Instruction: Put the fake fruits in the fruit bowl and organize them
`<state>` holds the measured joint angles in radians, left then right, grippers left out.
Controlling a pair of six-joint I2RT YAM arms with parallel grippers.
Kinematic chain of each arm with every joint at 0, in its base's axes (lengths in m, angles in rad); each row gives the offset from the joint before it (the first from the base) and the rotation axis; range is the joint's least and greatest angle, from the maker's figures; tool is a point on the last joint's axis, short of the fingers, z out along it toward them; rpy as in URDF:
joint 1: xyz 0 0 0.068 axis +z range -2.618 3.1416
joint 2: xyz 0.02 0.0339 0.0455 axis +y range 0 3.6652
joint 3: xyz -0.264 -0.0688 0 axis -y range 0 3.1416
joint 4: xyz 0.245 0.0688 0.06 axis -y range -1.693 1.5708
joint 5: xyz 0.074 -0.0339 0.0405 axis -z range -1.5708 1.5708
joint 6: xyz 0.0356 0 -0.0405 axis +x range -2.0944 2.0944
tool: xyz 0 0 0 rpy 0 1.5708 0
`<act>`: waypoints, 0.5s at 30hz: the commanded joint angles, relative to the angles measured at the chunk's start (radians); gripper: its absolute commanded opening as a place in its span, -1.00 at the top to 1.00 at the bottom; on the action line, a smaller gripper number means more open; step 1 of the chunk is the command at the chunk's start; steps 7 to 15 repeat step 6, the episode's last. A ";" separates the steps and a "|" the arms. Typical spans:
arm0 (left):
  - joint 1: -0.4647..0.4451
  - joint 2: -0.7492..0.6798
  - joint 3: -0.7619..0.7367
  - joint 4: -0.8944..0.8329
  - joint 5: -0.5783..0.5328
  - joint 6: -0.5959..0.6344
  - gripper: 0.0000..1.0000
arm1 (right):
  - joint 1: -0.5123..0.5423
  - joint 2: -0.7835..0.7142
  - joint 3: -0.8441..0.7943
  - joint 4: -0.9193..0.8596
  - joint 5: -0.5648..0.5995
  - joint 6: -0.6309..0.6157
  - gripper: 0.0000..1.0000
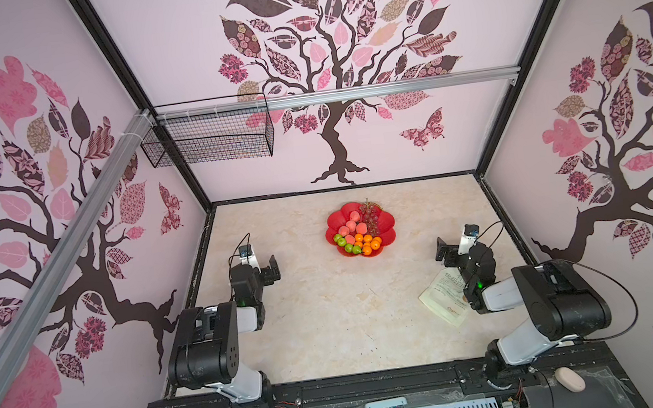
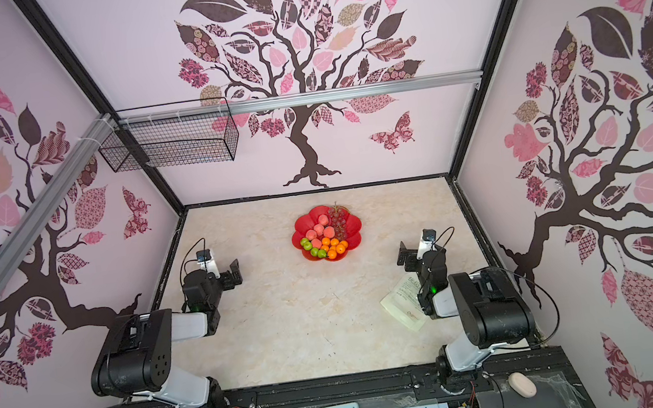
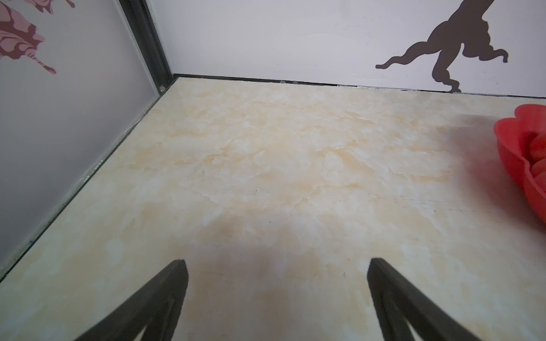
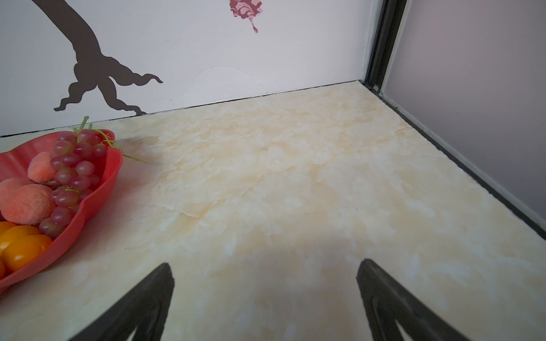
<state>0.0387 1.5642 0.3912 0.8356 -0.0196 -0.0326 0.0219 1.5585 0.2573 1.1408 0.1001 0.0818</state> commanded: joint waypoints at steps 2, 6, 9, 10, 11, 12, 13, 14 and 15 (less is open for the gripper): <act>0.009 0.001 0.017 -0.007 0.016 0.000 -0.97 | -0.005 -0.007 0.023 0.009 -0.007 -0.013 -1.00; -0.006 -0.011 0.000 0.012 -0.012 0.007 -0.97 | -0.005 -0.009 0.023 0.010 -0.007 -0.013 -0.99; -0.006 -0.011 0.000 0.012 -0.012 0.007 -0.97 | -0.005 -0.009 0.023 0.010 -0.007 -0.013 -0.99; -0.006 -0.011 0.000 0.012 -0.012 0.007 -0.97 | -0.005 -0.009 0.023 0.010 -0.007 -0.013 -0.99; -0.006 -0.011 0.000 0.012 -0.012 0.007 -0.97 | -0.005 -0.009 0.023 0.010 -0.007 -0.013 -0.99; -0.006 -0.011 0.000 0.012 -0.012 0.007 -0.97 | -0.005 -0.009 0.023 0.010 -0.007 -0.013 -0.99; -0.006 -0.011 0.000 0.012 -0.012 0.007 -0.97 | -0.005 -0.009 0.023 0.010 -0.007 -0.013 -0.99; -0.006 -0.011 0.000 0.012 -0.012 0.007 -0.97 | -0.005 -0.009 0.023 0.010 -0.007 -0.013 -0.99; -0.006 -0.011 0.000 0.012 -0.012 0.007 -0.97 | -0.005 -0.009 0.023 0.010 -0.007 -0.013 -0.99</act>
